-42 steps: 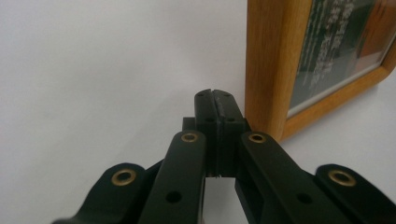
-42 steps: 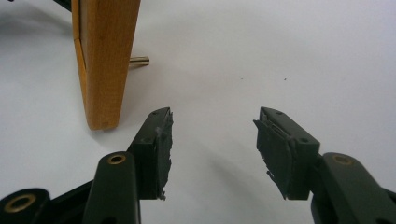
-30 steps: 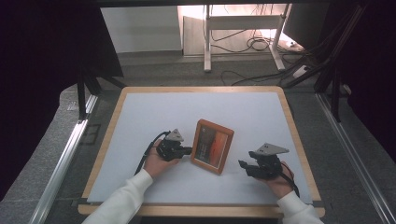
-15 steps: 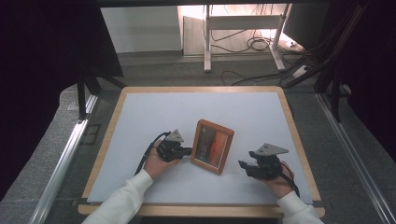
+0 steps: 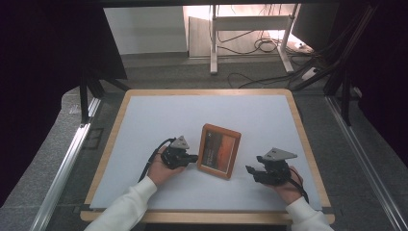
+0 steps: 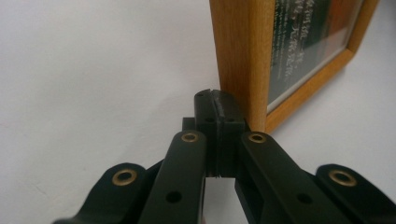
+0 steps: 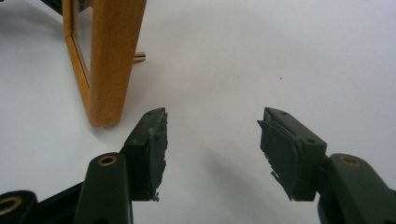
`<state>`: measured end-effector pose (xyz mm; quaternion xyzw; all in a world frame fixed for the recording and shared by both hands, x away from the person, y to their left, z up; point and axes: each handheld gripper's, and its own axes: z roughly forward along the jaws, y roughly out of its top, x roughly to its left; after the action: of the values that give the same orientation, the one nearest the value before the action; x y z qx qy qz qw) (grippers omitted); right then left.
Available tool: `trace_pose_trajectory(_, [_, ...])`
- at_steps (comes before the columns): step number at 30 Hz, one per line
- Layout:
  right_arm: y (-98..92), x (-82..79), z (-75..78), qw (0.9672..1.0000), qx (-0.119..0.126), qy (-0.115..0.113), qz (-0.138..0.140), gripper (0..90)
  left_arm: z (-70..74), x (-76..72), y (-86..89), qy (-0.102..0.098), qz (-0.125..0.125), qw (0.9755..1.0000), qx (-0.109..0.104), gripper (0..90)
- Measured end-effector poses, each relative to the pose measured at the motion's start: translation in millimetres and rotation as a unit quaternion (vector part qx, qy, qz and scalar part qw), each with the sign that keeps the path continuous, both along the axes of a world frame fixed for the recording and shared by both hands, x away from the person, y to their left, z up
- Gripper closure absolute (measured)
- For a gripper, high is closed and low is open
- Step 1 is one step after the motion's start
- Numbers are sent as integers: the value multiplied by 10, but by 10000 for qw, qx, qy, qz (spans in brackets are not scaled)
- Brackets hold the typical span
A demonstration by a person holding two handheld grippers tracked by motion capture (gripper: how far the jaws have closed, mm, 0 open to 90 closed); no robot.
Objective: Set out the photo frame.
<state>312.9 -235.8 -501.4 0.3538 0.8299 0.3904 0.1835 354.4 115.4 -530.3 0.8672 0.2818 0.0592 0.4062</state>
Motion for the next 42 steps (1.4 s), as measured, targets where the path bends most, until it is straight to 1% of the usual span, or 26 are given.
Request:
trace_pose_trajectory(3, [1, 0, 0, 10000, -4, -3, 1, 417, 1, -29, -8, 4, -48, 10000, 31, 900])
trace_pose_trajectory(4, [1, -1, 0, 10000, -4, -5, 7, 417, 5, -35, -6, -9, -85, 9999, 73, 900])
trace_pose_trajectory(5, [0, -2, 1, 10000, -2, -5, 3, 417, 3, -46, -13, 2, -79, 10000, 42, 900])
trace_pose_trajectory(6, [-1, -2, 1, 10000, 1, -4, 2, 417, 5, -50, -10, -6, -120, 9999, 74, 900])
trace_pose_trajectory(7, [-1, -2, 1, 10000, 1, -4, 2, 417, 3, -62, -19, 8, -109, 9999, 37, 900])
trace_pose_trajectory(13, [-9, 4, 1, 10000, -21, -18, -8, 416, 10, -102, -38, -30, -181, 9998, 95, 900])
trace_pose_trajectory(14, [-11, 4, 1, 10000, -22, -14, -12, 416, 6, -113, -45, -11, -165, 9998, 63, 900])
trace_pose_trajectory(15, [-13, 4, 1, 10000, -21, -15, -12, 416, 6, -116, -46, -22, -188, 9998, 77, 900])
trace_pose_trajectory(16, [-14, 4, 1, 10000, -21, -18, -13, 416, 9, -115, -39, -24, -246, 9996, 147, 900])
trace_pose_trajectory(17, [-16, 4, 1, 10000, -24, -23, -12, 416, 4, -124, -49, -12, -217, 9997, 96, 900])
trace_pose_trajectory(19, [-18, 5, 2, 10000, -29, -34, -13, 416, 7, -134, -51, -29, -257, 9996, 150, 900])
trace_pose_trajectory(20, [-19, 6, 2, 10000, -26, -32, -11, 416, 5, -144, -61, -27, -240, 9996, 119, 900])
trace_pose_trajectory(30, [-26, 5, 2, 10000, -25, -36, -14, 414, 2, -145, -64, -1, -267, 9996, 107, 900])
trace_pose_trajectory(33, [-45, 5, 7, 10000, 34, -28, -27, 413, 9, -141, -56, 5, -252, 9996, 82, 900])
trace_pose_trajectory(34, [-58, 5, 12, 10000, 63, -29, -34, 413, 16, -133, -43, -3, -268, 9996, 103, 900])
trace_pose_trajectory(36, [-103, 16, 16, 9999, 163, -30, -47, 409, 25, -105, 5, 34, -165, 9999, 20, 900])
trace_pose_trajectory(38, [-114, 20, 10, 9999, 163, -37, -45, 402, 29, -91, 30, 41, -157, 9999, 47, 900])
trace_pose_trajectory(39, [-128, 25, -5, 9999, 104, -50, -72, 373, 28, -79, 64, 69, -50, 10000, -14, 900])
trace_pose_trajectory(41, [-131, 26, -14, 9999, 99, -43, -78, 359, 33, -75, 87, 71, -9, 10000, -23, 900])
trace_pose_trajectory(42, [-140, 30, -29, 9999, 128, -38, -91, 334, 52, -83, 142, 65, 87, 9999, -54, 899])
